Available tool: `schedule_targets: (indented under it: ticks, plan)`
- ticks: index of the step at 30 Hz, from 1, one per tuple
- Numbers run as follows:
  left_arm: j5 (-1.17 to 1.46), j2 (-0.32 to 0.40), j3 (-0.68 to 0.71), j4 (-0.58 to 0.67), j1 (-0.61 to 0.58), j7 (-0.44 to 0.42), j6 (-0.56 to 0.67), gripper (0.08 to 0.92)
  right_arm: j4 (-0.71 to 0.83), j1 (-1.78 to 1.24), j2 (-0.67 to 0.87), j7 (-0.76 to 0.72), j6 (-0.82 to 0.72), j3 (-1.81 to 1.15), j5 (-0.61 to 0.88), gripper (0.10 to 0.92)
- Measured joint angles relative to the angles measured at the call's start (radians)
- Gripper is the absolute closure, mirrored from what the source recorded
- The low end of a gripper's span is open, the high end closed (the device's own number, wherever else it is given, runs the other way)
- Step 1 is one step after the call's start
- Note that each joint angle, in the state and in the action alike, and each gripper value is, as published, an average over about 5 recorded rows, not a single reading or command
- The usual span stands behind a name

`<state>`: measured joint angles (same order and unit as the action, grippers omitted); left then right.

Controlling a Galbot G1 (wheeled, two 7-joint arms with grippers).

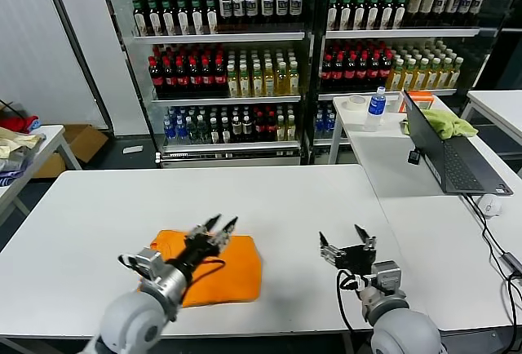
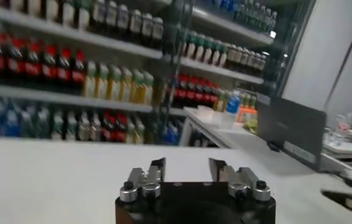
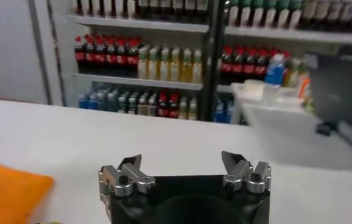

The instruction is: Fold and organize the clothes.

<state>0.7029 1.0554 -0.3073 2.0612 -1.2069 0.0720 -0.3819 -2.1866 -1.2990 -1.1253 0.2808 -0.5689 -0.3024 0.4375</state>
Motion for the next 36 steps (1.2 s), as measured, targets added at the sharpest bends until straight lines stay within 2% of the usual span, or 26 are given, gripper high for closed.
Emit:
schedule_targets:
  ticks: [6, 12, 21, 31, 34, 36]
  plan:
    - [-0.087, -0.09, -0.153, -0.062, -0.037, -0.052, 0.073, 0.32, 0.04, 0.044, -0.031, 0.004, -0.006, 0.086, 0.101, 0.203]
    - [-0.158, -0.131, -0.311, -0.1, -0.122, -0.085, 0.136, 0.189, 0.127, 0.131, -0.067, 0.015, -0.009, 0.211, 0.181, 0.203]
    - [-0.221, -0.155, -0.464, -0.115, -0.231, -0.116, 0.177, 0.177, 0.241, 0.263, -0.088, 0.075, -0.014, 0.363, 0.324, 0.203]
    - [-0.248, -0.166, -0.53, -0.13, -0.277, -0.126, 0.197, 0.177, 0.302, 0.33, -0.099, 0.153, -0.015, 0.45, 0.409, 0.205]
    - [-0.253, -0.168, -0.538, -0.134, -0.282, -0.127, 0.2, 0.177, 0.305, 0.336, -0.095, 0.171, -0.016, 0.463, 0.424, 0.237]
    - [-0.255, -0.169, -0.54, -0.136, -0.284, -0.127, 0.202, 0.177, 0.306, 0.338, -0.094, 0.18, -0.016, 0.469, 0.434, 0.287]
